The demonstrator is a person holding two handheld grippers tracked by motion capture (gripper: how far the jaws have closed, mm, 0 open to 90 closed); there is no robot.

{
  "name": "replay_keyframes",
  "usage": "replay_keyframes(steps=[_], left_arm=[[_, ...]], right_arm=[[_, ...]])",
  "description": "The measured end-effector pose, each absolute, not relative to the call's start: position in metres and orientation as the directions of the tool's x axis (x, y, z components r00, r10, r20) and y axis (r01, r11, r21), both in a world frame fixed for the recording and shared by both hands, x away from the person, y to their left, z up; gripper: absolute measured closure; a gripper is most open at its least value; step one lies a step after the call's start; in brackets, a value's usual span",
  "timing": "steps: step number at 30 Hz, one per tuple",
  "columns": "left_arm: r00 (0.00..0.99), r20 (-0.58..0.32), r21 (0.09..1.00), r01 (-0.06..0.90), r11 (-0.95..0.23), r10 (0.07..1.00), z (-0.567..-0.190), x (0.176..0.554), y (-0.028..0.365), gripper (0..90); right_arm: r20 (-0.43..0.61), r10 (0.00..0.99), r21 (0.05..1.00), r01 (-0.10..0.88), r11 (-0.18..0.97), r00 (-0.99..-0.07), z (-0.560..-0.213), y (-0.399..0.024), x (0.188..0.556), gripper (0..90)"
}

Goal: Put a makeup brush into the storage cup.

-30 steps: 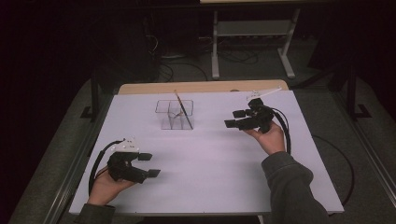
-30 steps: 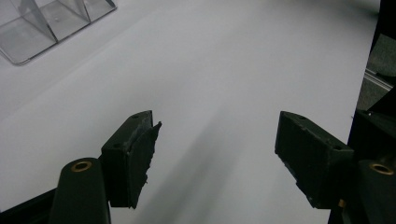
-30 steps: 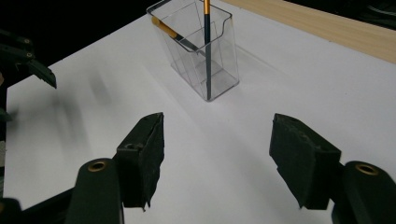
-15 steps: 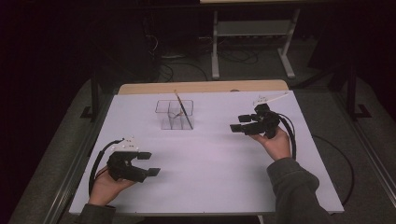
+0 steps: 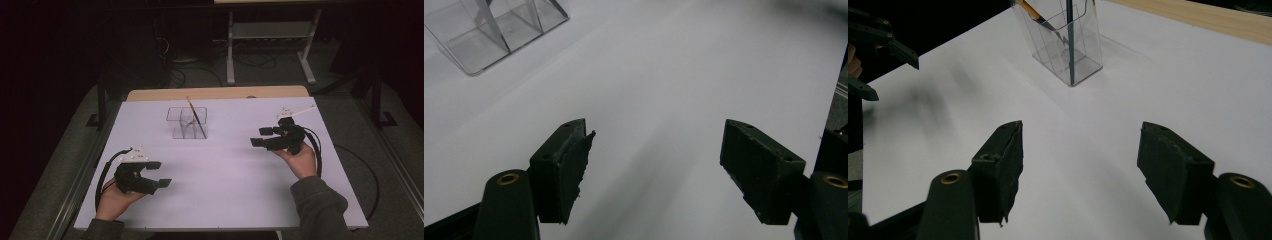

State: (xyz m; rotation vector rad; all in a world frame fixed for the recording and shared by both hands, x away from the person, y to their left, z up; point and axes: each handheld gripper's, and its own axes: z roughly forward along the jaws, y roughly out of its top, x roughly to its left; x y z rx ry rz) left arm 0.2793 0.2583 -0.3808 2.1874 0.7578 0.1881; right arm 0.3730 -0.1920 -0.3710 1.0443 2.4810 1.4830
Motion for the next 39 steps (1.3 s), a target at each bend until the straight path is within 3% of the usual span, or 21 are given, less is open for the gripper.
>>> replay_keyframes(steps=[39], left_arm=[[0.777,-0.097,0.757,0.463,-0.461,0.622,-0.385,0.278,0.265,24.7]], right_arm=[[0.258,0.618,0.815,0.511,0.274,-0.743,-0.387,-0.226,0.328,28.6]])
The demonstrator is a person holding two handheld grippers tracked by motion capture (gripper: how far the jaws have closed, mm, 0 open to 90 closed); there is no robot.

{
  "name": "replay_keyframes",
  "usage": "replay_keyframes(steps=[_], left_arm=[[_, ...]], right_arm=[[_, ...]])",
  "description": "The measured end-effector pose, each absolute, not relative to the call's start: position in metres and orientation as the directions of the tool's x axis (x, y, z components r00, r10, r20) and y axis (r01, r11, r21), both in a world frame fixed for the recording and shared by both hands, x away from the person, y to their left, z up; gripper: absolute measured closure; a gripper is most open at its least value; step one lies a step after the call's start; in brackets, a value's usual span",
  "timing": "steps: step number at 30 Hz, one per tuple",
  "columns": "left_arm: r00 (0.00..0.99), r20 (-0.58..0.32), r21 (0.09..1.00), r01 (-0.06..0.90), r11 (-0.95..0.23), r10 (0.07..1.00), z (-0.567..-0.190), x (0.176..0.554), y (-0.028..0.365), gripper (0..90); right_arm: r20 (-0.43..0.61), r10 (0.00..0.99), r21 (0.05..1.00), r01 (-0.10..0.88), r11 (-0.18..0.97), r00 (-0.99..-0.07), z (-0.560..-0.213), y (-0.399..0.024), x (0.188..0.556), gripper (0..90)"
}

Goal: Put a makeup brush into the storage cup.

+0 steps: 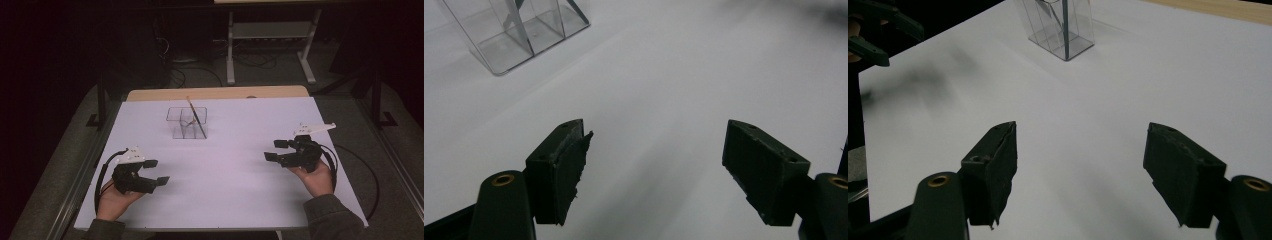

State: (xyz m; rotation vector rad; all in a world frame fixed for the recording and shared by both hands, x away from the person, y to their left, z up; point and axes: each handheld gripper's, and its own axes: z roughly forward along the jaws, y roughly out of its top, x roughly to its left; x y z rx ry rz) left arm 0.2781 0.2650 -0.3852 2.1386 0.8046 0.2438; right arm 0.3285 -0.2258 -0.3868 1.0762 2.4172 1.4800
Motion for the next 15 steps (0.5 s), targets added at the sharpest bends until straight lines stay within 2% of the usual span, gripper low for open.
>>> replay_keyframes(steps=[15], left_arm=[[0.772,-0.109,0.754,0.475,-0.454,0.626,-0.388,0.278,0.268,24.8]], right_arm=[[0.26,0.621,0.82,0.509,0.263,-0.739,-0.395,-0.238,0.31,27.8]])
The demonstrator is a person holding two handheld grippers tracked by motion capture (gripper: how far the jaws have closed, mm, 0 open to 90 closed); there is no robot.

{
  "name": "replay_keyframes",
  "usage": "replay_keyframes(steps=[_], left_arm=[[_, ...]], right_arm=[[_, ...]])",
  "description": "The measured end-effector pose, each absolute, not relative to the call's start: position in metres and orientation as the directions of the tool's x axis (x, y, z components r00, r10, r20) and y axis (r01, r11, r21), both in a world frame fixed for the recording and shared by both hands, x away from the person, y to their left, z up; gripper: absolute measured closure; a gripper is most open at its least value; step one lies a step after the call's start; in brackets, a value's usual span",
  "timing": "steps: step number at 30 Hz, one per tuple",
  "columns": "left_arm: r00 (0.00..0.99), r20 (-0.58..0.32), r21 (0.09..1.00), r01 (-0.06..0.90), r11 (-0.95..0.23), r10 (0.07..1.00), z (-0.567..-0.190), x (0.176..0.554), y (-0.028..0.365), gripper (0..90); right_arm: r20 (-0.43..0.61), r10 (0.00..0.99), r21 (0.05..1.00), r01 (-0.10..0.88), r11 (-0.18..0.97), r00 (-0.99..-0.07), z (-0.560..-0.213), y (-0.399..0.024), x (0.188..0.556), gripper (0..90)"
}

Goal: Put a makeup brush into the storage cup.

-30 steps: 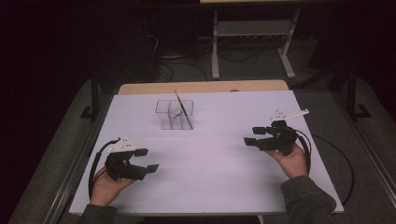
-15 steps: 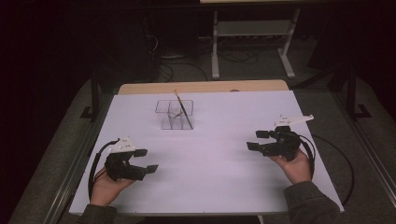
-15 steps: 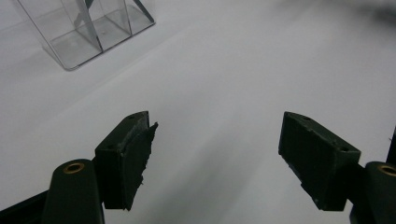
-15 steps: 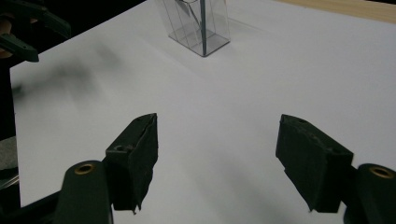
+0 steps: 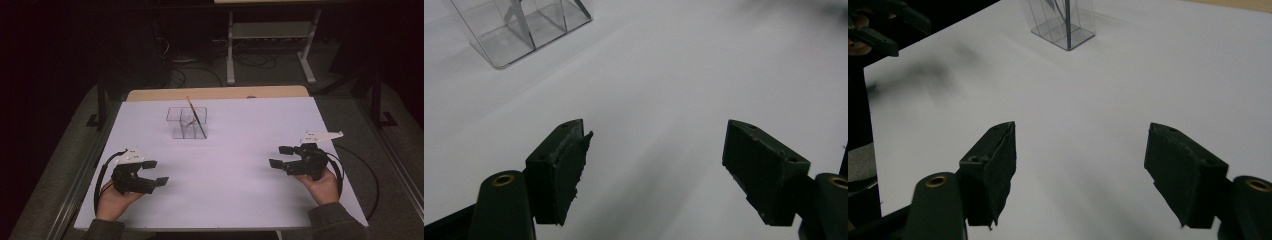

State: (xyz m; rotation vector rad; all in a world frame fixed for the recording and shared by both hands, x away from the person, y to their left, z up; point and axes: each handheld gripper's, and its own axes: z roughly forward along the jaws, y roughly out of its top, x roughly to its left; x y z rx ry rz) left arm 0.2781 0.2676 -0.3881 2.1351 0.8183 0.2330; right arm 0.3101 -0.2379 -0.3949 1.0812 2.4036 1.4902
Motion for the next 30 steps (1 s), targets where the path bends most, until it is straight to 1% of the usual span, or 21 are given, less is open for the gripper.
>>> replay_keyframes(steps=[10,17,24,30], left_arm=[[0.773,-0.108,0.755,0.473,-0.455,0.625,-0.389,0.278,0.268,24.9],[0.77,-0.107,0.754,0.475,-0.454,0.629,-0.391,0.278,0.27,25.1],[0.778,-0.108,0.744,0.476,-0.469,0.619,-0.394,0.279,0.268,25.1],[0.781,-0.106,0.74,0.475,-0.475,0.615,-0.394,0.279,0.268,25.1]], right_arm=[[0.273,0.624,0.821,0.515,0.245,-0.732,-0.399,-0.244,0.299,27.5],[0.28,0.629,0.81,0.53,0.249,-0.725,-0.411,-0.245,0.293,26.4],[0.268,0.63,0.826,0.51,0.239,-0.729,-0.41,-0.245,0.287,25.5],[0.271,0.63,0.822,0.515,0.241,-0.728,-0.413,-0.241,0.287,24.6]])
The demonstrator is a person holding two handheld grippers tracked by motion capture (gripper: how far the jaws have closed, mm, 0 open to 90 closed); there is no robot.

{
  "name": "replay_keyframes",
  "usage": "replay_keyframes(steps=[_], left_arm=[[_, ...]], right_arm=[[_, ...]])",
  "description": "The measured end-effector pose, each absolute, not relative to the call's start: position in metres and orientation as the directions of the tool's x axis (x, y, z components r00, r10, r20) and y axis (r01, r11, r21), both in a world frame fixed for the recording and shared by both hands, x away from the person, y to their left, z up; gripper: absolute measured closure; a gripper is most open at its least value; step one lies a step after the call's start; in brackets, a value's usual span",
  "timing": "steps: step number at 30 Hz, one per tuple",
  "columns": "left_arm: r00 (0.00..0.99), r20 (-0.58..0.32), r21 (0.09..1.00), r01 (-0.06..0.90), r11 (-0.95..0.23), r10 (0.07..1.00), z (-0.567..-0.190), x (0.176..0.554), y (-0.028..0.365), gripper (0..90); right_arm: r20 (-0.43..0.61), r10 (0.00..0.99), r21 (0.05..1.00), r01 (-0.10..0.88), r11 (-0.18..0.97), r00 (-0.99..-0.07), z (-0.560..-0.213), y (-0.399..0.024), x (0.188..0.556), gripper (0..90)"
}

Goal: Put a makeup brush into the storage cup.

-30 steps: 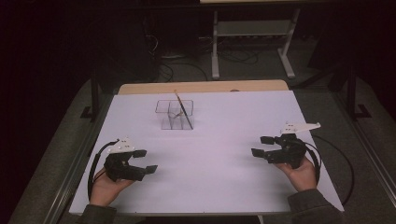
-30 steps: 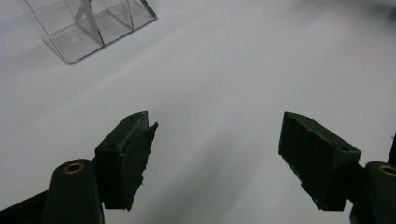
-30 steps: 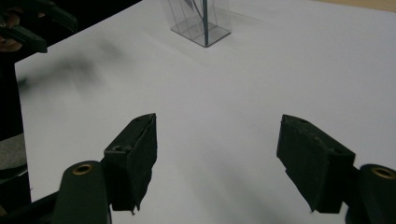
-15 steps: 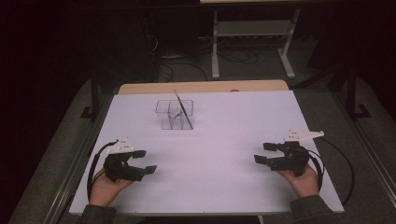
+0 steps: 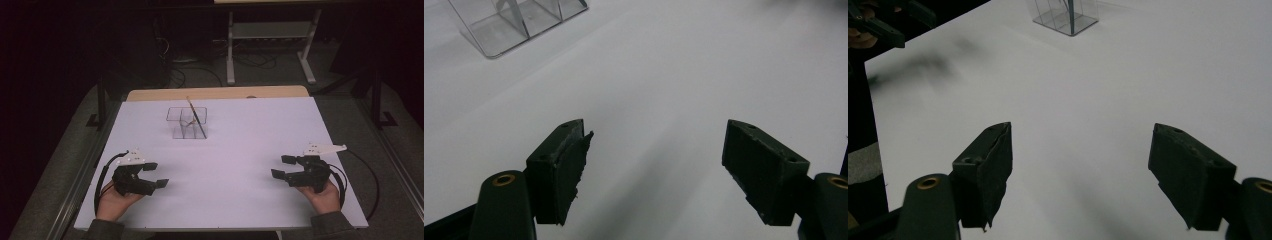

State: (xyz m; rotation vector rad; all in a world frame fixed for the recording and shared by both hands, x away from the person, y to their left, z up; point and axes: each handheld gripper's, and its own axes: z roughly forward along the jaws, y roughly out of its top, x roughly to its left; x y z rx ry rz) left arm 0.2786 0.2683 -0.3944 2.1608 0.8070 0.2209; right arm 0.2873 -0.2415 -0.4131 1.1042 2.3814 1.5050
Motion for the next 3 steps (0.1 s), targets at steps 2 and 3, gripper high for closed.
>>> replay_keyframes(steps=[2,3], left_arm=[[0.782,-0.107,0.745,0.472,-0.472,0.613,-0.3944,0.2783,0.2676,25.1],[0.782,-0.107,0.745,0.472,-0.472,0.613,-0.3944,0.2783,0.2676,25.1]], right_arm=[[0.258,0.633,0.822,0.51,0.254,-0.73,-0.413,-0.2387,0.2869,24.3],[0.258,0.633,0.822,0.51,0.254,-0.73,-0.413,-0.2387,0.2869,24.3]])
